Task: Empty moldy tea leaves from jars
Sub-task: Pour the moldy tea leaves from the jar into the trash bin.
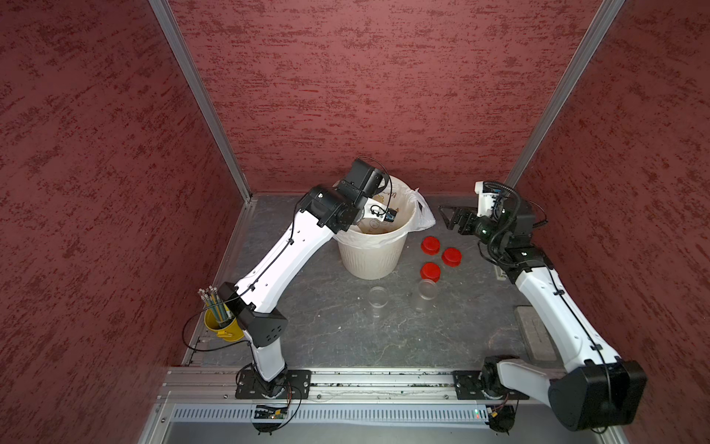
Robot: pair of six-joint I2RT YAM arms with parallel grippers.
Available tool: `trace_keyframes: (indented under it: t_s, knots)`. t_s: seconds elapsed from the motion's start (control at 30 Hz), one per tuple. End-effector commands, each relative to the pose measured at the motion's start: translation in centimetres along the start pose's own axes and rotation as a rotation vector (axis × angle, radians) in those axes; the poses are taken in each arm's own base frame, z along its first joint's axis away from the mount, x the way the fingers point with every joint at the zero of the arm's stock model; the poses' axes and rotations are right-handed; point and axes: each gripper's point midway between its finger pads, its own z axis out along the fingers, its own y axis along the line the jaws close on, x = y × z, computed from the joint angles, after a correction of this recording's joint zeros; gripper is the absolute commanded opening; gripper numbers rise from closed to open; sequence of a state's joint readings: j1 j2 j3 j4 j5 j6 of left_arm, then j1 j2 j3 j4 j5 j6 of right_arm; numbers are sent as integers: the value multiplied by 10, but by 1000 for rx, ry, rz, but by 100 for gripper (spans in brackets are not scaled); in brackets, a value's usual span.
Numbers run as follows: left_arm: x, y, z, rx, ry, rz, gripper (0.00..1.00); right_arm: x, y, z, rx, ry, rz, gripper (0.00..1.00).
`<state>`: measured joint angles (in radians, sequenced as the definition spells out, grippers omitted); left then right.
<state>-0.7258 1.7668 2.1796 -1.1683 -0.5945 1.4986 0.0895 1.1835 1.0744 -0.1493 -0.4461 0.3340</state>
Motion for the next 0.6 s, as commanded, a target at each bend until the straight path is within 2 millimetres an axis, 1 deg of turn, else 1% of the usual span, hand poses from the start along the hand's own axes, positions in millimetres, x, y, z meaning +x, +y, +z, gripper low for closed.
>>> trace_keyframes:
  t_s: [0.0,0.07,0.13,0.2,0.27,0.4,0.57]
  knots:
    - [2,2,-4,-34,-42,-75,70,-20,17,-3,-48,-46,-31,99]
    - [3,5,-8,-75,-77,-122,69,-23,24,-4,-63,-47,-46,99]
    - [-3,8,-14,-108,-159,-192,69,-25,36,-4,-106,-47,-70,98]
    - [-9,8,-19,-134,-242,-244,69,-27,52,-5,-163,-53,-88,98]
    - [-11,10,-20,-180,-297,-286,70,-29,73,-7,-231,-54,-114,97]
    - [-8,15,-21,-241,-375,-379,70,-29,110,-7,-317,-49,-163,95]
    - [-9,15,-26,-255,-464,-449,71,-21,151,-9,-458,-19,-194,92]
